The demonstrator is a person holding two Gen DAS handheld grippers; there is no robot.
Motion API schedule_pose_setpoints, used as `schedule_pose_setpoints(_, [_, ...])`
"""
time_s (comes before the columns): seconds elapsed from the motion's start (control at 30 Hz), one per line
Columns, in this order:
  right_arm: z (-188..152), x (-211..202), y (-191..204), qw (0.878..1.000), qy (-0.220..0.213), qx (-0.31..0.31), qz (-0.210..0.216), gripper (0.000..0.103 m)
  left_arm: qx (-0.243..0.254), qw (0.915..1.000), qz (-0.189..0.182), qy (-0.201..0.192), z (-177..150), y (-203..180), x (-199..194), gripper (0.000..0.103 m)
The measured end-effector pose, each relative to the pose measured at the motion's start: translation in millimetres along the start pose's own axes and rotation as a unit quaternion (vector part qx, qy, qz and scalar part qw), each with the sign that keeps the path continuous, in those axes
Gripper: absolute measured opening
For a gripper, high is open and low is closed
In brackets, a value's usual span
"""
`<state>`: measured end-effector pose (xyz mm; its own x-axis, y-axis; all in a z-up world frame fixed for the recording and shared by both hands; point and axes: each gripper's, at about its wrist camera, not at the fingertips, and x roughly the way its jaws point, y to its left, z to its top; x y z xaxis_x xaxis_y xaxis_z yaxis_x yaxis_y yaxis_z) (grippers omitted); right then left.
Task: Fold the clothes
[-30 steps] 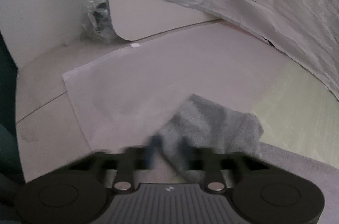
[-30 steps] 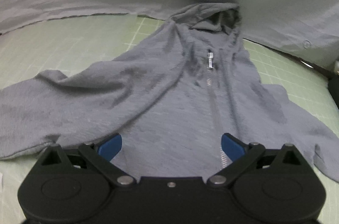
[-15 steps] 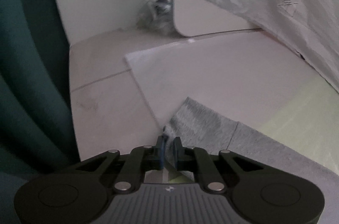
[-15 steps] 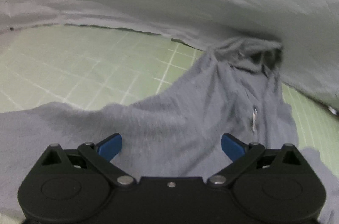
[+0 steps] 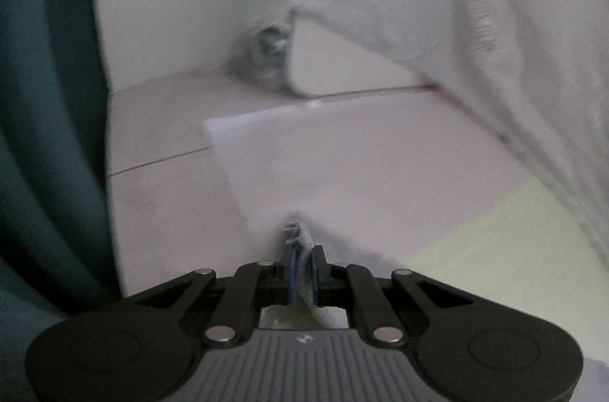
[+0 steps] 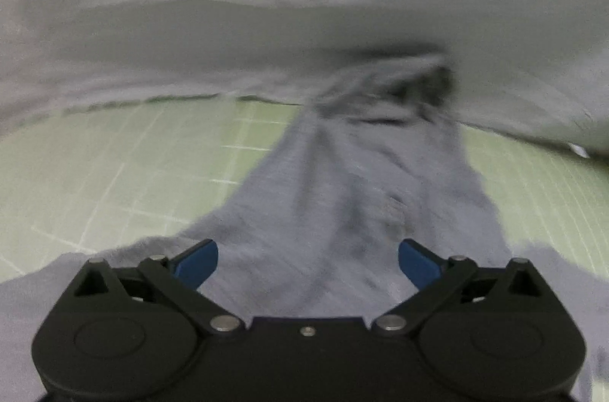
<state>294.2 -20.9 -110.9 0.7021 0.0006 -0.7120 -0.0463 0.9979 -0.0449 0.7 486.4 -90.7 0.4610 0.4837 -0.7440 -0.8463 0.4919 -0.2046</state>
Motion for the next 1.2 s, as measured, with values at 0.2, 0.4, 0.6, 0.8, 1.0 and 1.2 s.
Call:
schedule_pose_setpoints(0.2, [-55,-59,-63,0.996,0.0,0.065,-0.059,0.102,0.076,0.9884,-0.132,0.001,-7,-99,-22,0.006])
schedule_pose_setpoints(0.4, [-105,-99,-125,0.982,0.014,0.146,-0.123,0.102,0.182,0.9222,-0.336,0.063,-67,-239,-67,0.006])
schedule_pose_setpoints(0.6, [-120,-117,-149,0.971,0.003,0.186,-0.152,0.102,0.334,0.8528,-0.391,0.092,-134,-319,-106,0.084])
schedule_pose_setpoints(0.8, [-112,-113,-128,0.978,-0.025,0.175,-0.112,0.103,0.396,0.8744,-0.264,0.095,-148,-293,-78,0.085])
schedule_pose_setpoints(1.0, [-92,-91,-69,0.994,-0.034,0.098,-0.021,0.103,0.359,0.9014,-0.195,0.144,-138,-239,-41,0.085])
schedule_pose_setpoints(1.2, [-82,-62,-8,0.998,-0.001,0.002,0.059,0.103,0.316,0.9189,-0.151,0.182,-131,-213,-11,0.085])
